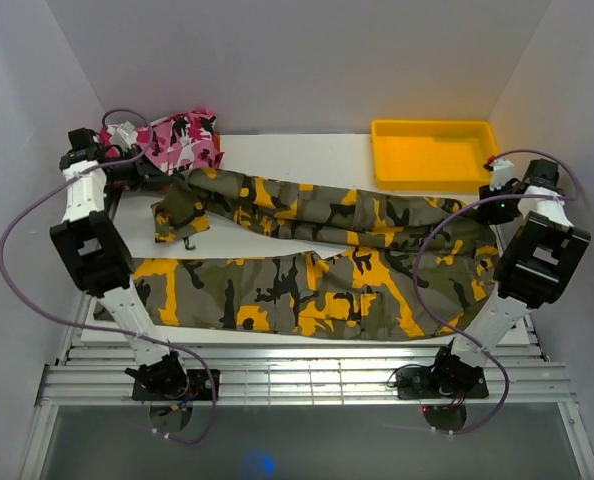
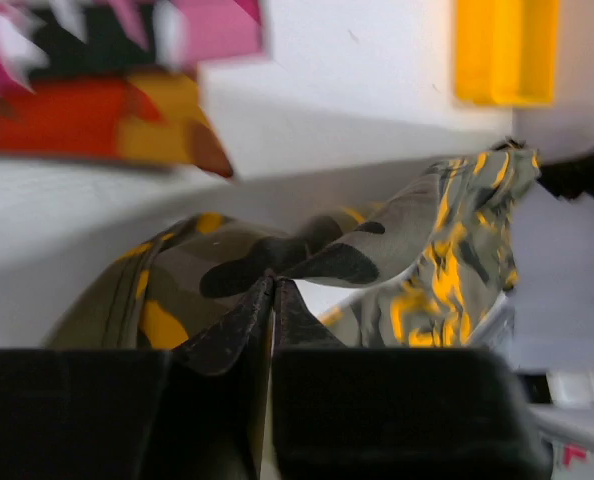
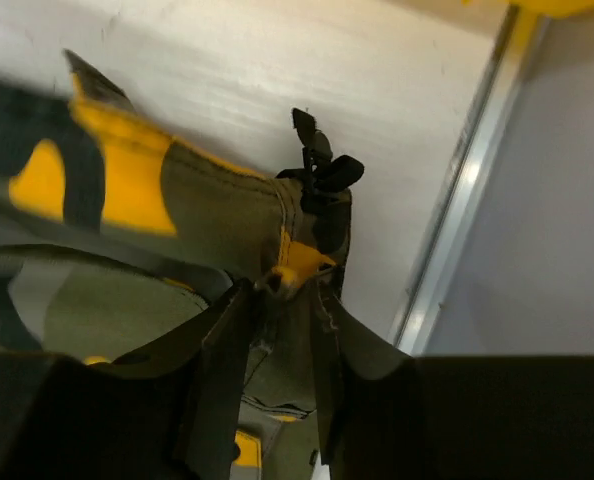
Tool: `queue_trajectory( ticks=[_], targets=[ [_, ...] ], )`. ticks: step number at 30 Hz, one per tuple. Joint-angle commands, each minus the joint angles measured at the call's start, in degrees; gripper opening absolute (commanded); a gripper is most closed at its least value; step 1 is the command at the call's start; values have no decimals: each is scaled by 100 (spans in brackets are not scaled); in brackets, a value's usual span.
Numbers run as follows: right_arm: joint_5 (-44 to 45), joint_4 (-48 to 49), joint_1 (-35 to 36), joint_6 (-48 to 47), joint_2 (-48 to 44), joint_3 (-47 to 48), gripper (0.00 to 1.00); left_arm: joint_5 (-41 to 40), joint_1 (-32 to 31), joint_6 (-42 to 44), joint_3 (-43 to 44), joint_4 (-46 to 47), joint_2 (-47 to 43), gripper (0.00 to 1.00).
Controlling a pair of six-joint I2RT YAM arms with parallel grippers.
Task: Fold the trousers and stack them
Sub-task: Flatten the trousers out
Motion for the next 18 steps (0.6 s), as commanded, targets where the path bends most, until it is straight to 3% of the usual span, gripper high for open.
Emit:
queue_trajectory(
  ticks=[1,2,3,4,6,10,11,15,16,18],
  targets=[
    [1058,208,346,740,234,591,38,-581,103,-586,1339,858,853,17],
    [1390,417,390,941,295,610,53,-974,120,-516,1554,849,1056,28],
    [1550,541,451,1047,304,619,79,-1100,164,-455,1704,936,1284,38],
    [1621,585,461,1109,305,654,85,-1197,191,-393,1792,980,1313,55],
    [1622,525,469,1189,191,690,89,-1391,269,-305,1890,1033,1278,78],
    [1253,480,487,804,-424,181,89,-1479,270,781,865,1033,138,81],
    [957,472,496,672,-721,-81,89,-1497,261,1012,52,1042,-152,81],
    [278,-307,583,-293,-1189,-531,74,-1637,60,2426,-1693,1051,-1357,67],
    [268,-528,636,-427,-1207,-576,72,-1716,15,3021,-1948,1051,-1637,67],
    [198,-1029,750,-656,-1181,-637,68,-1988,-64,3376,-2414,1094,-1728,65]
  ],
)
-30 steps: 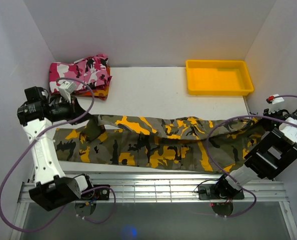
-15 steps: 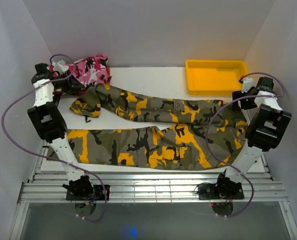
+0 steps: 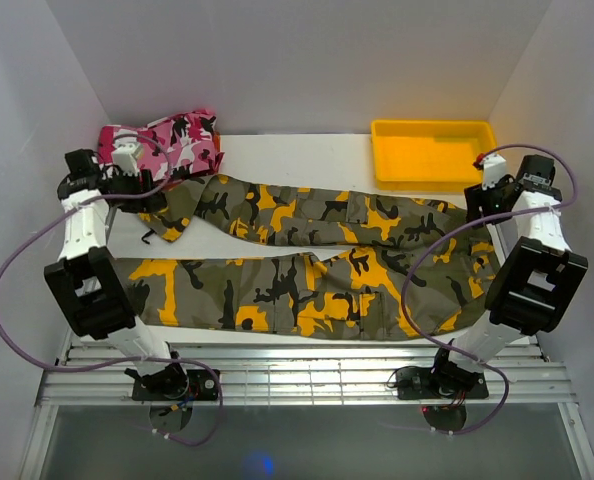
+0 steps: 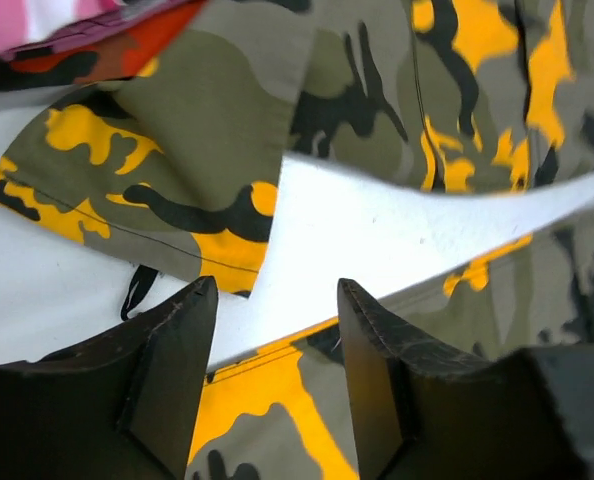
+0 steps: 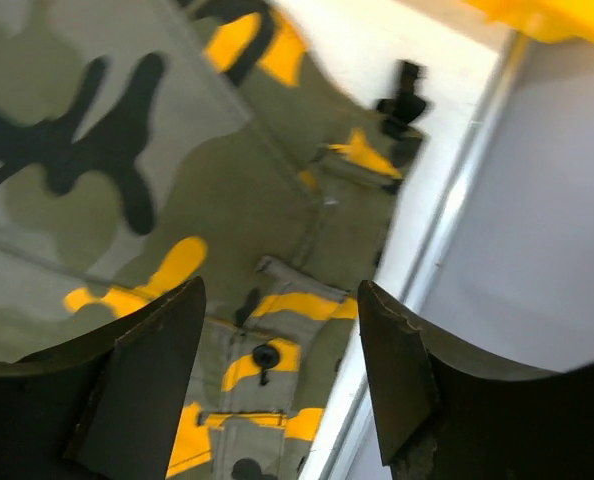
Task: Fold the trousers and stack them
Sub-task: Flatten the trousers out
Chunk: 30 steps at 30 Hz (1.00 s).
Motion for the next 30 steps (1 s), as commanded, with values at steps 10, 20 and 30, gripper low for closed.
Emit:
queue_trajectory(
  ticks=[10,20,30],
  targets=[
    [-33,-1123,332,-982,-32,-1179,68,-1180,-448,2797,-867,-601,574,68],
    [645,-692,323,-1070,110,-1629,70,-1655,-729,2788,-1308,568,1075,55],
    [452,-832,323,-1034,-57,-1497,71,-1743,-773,3569,-1853,376,-373,58]
  ],
)
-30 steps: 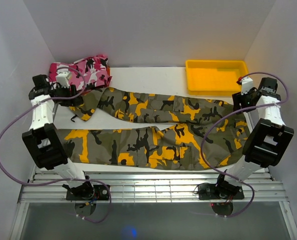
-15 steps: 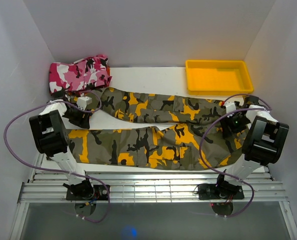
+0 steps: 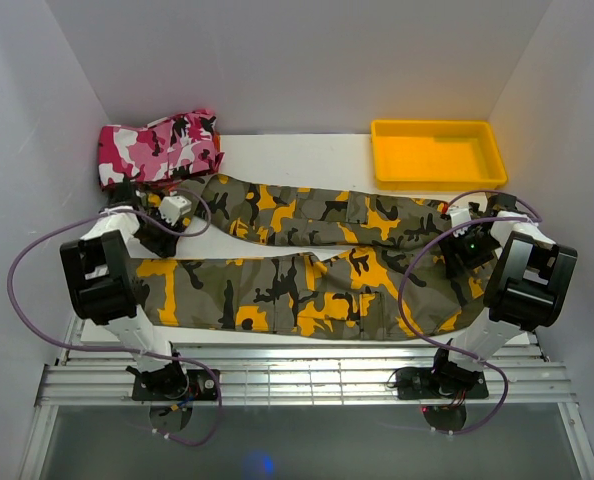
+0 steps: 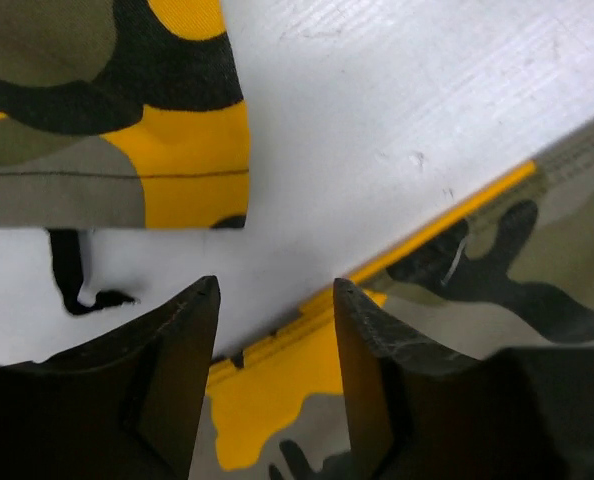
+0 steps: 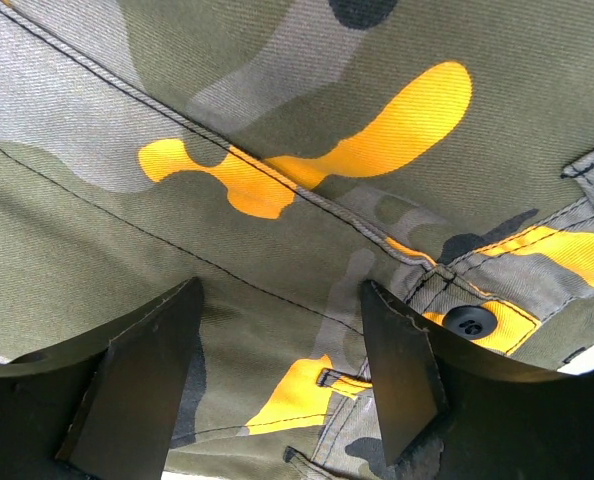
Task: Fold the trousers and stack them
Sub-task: Flatten the trousers out
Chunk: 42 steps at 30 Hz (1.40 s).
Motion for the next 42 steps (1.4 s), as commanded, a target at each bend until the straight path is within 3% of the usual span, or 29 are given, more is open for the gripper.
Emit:
queue_trajectory(
  ticks=[1,7,17,19,27,38,42],
  targets=[
    [10,27,2,-79,-147,70,71,58,-21,618,-72,-103,-875,61],
    [-78,18,-7,-18,-77,175,72,480,-39,1752,15,169,-782,70],
    [-201,-132,2,-9,46,334,75,445,-74,1912,974,-447,704,64],
    [-175,-97,2,-35,64,264,75,401,-83,1789,1141,-446,898,59],
    [-245,-26,2,-44,-7,255,74,515,-206,1639,966,-850,566,0],
    [-315,0,-7,-53,-77,272,73,1621,-355,832,1492,-2334,-1244,0],
    [-298,0,-7,-44,-94,299,73,2149,-347,-47,2605,-2950,-1324,0]
  ],
)
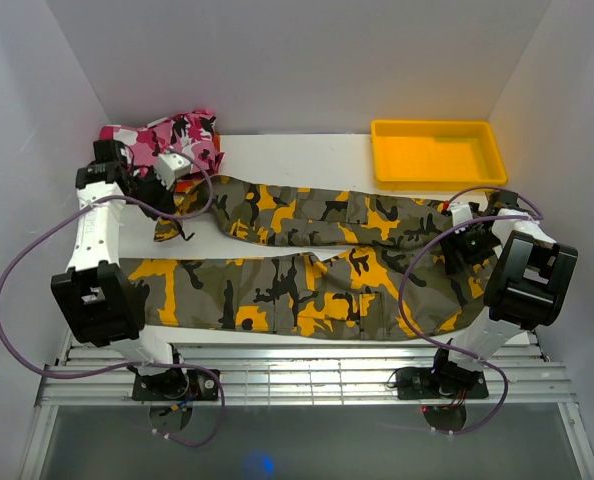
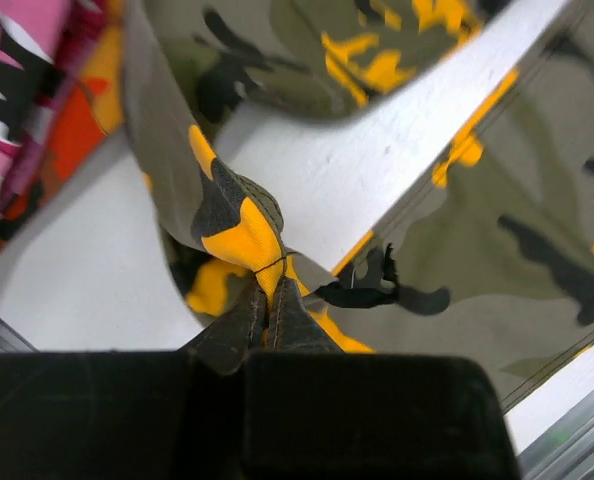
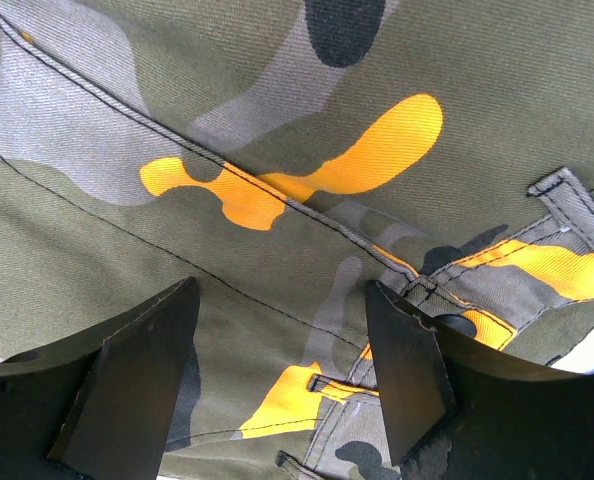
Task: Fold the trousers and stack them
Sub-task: Flatten the trousers out
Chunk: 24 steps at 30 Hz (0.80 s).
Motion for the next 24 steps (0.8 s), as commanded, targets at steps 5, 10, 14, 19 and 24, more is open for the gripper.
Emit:
queue_trajectory(
  ticks=[5,10,14,19,24],
  targets=[
    [-118,0,-5,-46,-171,130,73,708,12,-2255,1157,-189,-692,0],
    [-92,-17,-5,-38,-127,157,73,-401,100,-3503,1814,341,-642,0],
    [-57,-26,4,-46,-101,209,73,-929,441,-3866,2447,376,-158,0],
    [-48,-35,4,6,-75,280,73,-1028,1109,-4024,2915,219,817,0],
    [-22,-35,4,68,-4,341,73,-860,1594,-4182,2863,516,1757,0]
  ],
)
